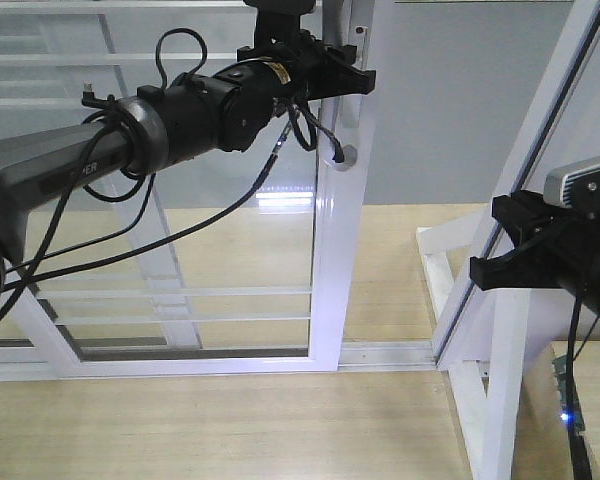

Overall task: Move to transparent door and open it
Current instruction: 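Slide the gripped door panel sideways away from the right gripper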

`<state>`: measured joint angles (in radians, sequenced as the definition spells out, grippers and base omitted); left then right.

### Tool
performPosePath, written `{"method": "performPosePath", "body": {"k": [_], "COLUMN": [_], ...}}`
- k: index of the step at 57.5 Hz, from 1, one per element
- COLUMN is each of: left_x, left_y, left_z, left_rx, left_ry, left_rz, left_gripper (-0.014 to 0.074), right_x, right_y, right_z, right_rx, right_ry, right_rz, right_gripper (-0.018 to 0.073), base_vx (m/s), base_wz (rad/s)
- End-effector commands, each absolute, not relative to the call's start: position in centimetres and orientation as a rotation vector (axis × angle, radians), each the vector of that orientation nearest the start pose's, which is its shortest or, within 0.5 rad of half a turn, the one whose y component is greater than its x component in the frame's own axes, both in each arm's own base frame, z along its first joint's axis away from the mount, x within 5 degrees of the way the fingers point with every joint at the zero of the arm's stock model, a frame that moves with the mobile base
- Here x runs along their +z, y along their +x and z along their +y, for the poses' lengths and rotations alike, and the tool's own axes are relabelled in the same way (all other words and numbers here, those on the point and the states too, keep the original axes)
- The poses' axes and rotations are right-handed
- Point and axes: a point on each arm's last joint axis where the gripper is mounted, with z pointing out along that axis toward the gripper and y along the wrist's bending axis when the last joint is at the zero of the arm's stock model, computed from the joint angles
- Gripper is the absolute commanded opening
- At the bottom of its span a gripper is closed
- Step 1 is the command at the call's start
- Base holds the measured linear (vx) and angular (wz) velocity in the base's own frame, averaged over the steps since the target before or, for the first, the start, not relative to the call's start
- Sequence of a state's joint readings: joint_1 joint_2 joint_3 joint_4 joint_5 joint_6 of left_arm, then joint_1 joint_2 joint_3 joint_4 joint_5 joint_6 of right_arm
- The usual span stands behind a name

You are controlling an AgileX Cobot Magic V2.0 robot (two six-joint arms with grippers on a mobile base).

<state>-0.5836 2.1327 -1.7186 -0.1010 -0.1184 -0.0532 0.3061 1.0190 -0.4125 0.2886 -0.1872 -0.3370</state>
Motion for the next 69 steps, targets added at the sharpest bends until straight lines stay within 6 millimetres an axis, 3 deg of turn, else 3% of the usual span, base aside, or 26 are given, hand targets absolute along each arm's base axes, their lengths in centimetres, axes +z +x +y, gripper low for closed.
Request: {"method": "performPosePath", "body": {"k": [1,13,69], "left_x": [31.7,32.9,39.2], "left_y": [42.9,42.5,42.6], "left_z": [-27.0,-26.3,-16.8], "left_rx": [-0.549,-0.505,-0.310], "left_ry": [0.307,0.350,0.289], "left_rz": [1.626,1.638,1.667], "left_gripper": [-0.0007,0.0000,0.0000], "right_x": [26.6,26.6,26.6], "right_y": [19.5,19.5,19.5], "right_z": [5.4,5.4,5.4], "right_rx": [0.098,0.098,0.099], "right_ry": [-0.286,-0.286,-0.286], "right_rz": [1.777,1.777,1.778], "right_gripper": [0.0000,0.0000,0.0000], "base_vx": [0.00,0.00,0.00], "base_wz": [0.00,0.00,0.00]}}
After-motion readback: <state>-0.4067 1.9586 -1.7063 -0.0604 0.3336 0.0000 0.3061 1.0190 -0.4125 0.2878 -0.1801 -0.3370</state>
